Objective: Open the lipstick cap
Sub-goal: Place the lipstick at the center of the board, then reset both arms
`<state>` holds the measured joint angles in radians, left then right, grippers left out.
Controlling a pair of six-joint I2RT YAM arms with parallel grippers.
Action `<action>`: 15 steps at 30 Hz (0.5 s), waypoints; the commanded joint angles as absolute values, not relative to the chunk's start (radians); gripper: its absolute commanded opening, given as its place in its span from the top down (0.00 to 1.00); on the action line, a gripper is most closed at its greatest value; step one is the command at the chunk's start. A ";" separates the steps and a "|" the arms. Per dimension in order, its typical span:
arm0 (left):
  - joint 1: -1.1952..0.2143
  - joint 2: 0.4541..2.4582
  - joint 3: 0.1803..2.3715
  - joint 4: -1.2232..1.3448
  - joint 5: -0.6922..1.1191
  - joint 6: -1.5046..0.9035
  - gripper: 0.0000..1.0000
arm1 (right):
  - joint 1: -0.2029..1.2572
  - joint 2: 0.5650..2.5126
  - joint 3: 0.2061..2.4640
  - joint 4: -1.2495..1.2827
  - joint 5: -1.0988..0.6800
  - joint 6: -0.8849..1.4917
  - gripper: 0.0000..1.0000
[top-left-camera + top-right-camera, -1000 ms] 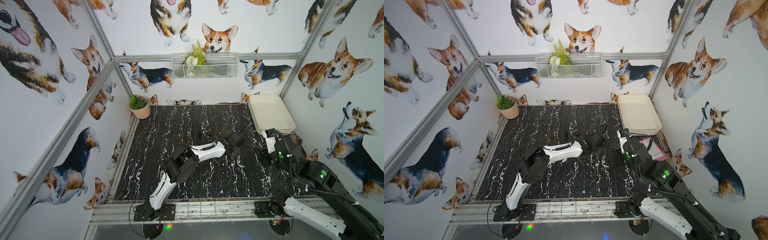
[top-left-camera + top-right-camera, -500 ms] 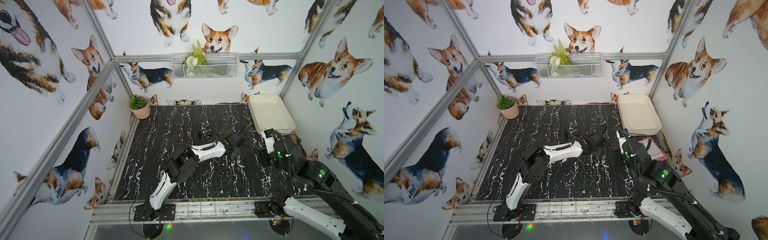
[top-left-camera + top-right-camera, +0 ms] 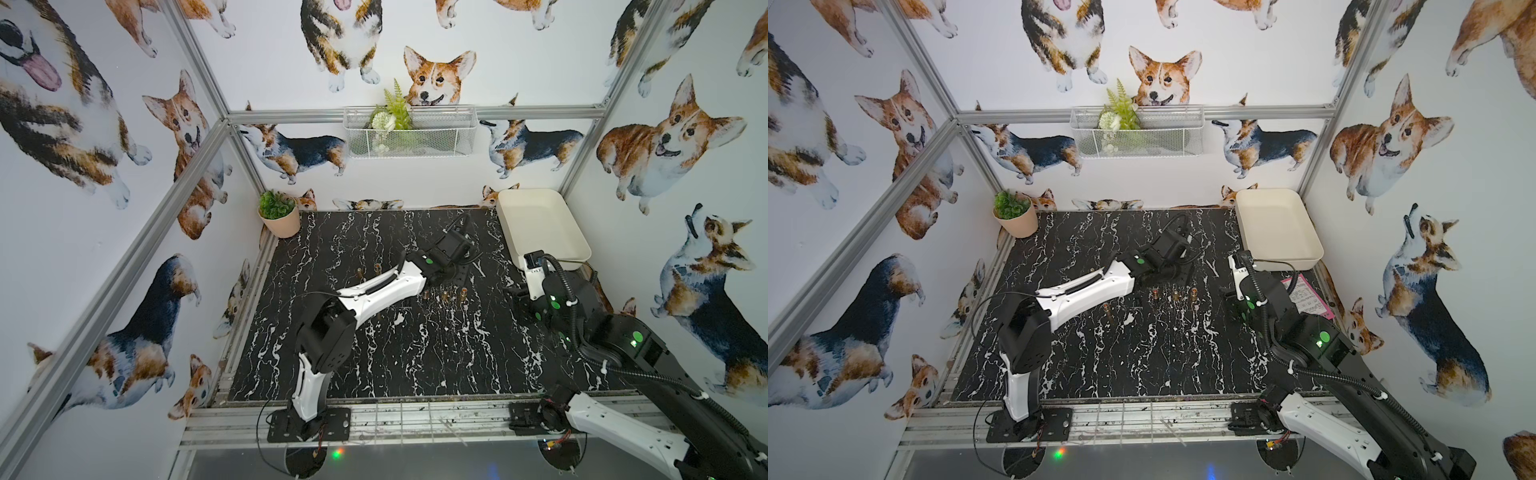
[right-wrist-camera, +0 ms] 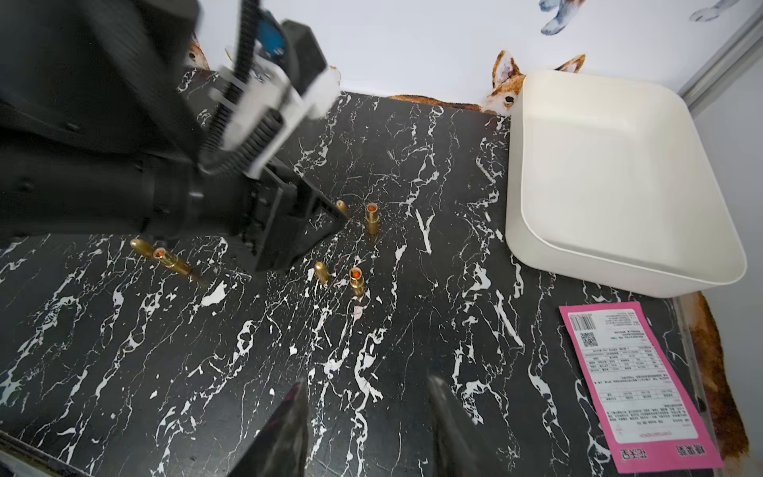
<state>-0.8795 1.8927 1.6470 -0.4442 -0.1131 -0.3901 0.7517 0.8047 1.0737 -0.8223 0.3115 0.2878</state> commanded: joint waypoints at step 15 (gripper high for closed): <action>-0.441 1.251 1.219 -0.610 0.036 -0.376 0.05 | 0.650 1.274 1.249 -0.435 0.181 0.321 0.00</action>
